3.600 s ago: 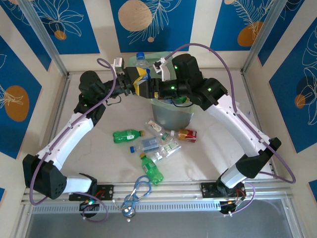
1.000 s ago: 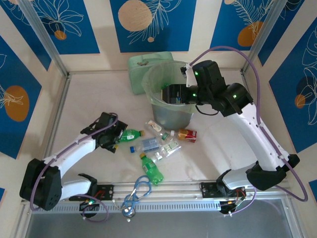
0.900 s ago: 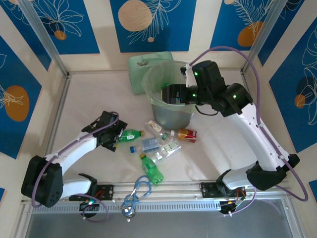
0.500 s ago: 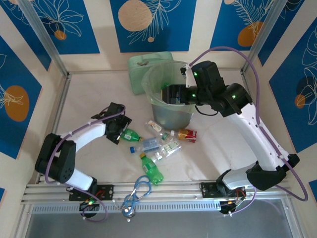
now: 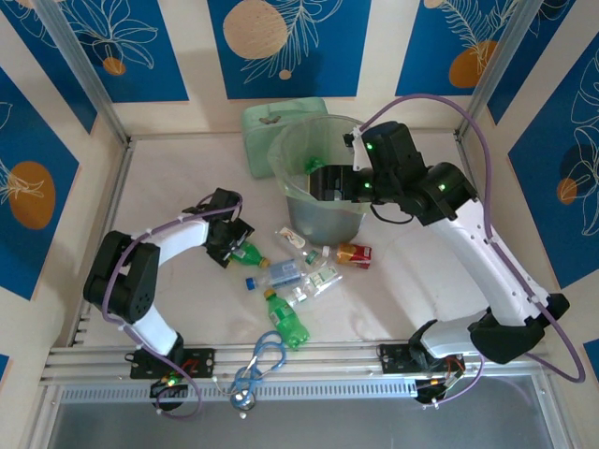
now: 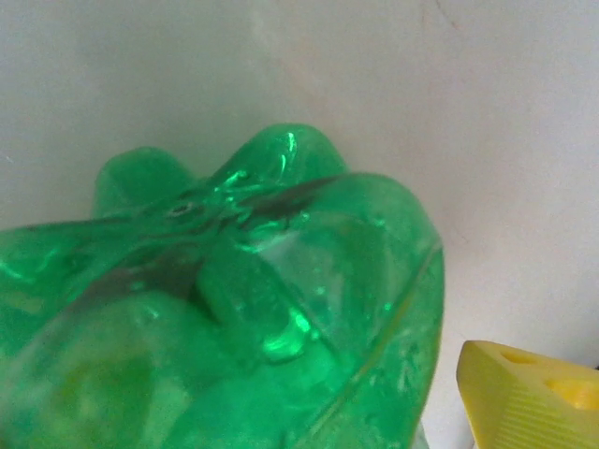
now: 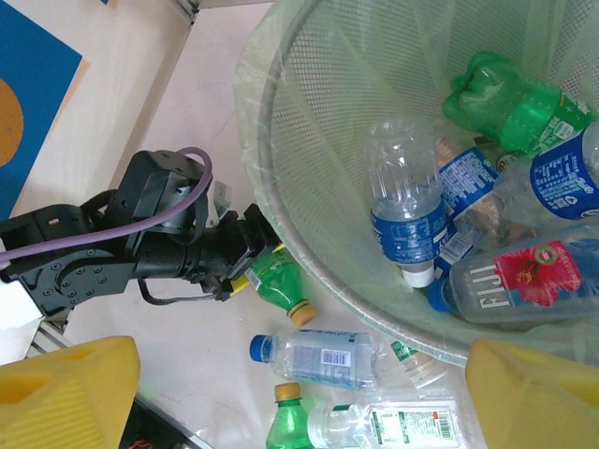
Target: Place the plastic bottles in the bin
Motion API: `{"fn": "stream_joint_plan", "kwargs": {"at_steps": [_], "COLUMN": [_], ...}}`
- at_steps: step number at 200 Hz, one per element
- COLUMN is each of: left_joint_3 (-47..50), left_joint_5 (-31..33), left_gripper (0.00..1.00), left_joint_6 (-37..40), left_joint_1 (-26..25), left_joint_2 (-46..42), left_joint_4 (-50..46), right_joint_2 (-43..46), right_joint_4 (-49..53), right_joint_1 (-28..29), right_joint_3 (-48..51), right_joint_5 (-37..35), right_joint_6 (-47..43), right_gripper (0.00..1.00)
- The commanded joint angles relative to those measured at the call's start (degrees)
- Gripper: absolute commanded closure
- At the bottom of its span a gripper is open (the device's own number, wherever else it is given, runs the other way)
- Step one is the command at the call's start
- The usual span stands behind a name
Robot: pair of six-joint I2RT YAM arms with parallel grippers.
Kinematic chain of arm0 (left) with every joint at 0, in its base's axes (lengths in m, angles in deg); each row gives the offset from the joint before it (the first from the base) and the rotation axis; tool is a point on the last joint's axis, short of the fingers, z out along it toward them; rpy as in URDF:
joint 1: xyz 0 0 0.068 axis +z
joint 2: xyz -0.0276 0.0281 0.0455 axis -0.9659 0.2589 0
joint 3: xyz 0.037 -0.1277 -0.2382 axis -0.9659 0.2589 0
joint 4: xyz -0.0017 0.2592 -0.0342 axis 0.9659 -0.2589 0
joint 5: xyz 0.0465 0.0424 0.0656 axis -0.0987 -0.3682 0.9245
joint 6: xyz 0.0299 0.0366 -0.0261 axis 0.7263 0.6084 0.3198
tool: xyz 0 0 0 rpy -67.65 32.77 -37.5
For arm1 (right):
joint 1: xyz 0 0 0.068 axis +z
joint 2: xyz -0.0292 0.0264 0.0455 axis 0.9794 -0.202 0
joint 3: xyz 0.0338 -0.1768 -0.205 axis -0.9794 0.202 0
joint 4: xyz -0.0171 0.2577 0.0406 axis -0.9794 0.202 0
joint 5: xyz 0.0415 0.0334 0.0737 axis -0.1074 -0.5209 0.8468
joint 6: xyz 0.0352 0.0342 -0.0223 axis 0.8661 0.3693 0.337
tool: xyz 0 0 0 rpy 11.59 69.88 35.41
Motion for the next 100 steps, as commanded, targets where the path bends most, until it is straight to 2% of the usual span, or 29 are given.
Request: {"fn": "stream_joint_plan", "kwargs": {"at_steps": [1, 100], "left_joint_3": [-1.6, -1.4], "left_joint_5": [-1.0, -1.8], "left_gripper": [0.2, 0.39], "left_joint_6": [2.0, 4.3], "left_joint_1": [0.8, 2.2], "left_joint_2": [0.1, -1.9], "left_joint_4": [-1.9, -1.5], "right_joint_2": [2.0, 4.3], "right_joint_4": [-0.1, -0.6], "right_joint_1": [0.3, 0.1], "right_joint_3": [0.8, 2.4], "right_joint_5": [-1.4, -3.4], "right_joint_6": [1.0, 2.5], "right_gripper": [0.1, 0.12]}}
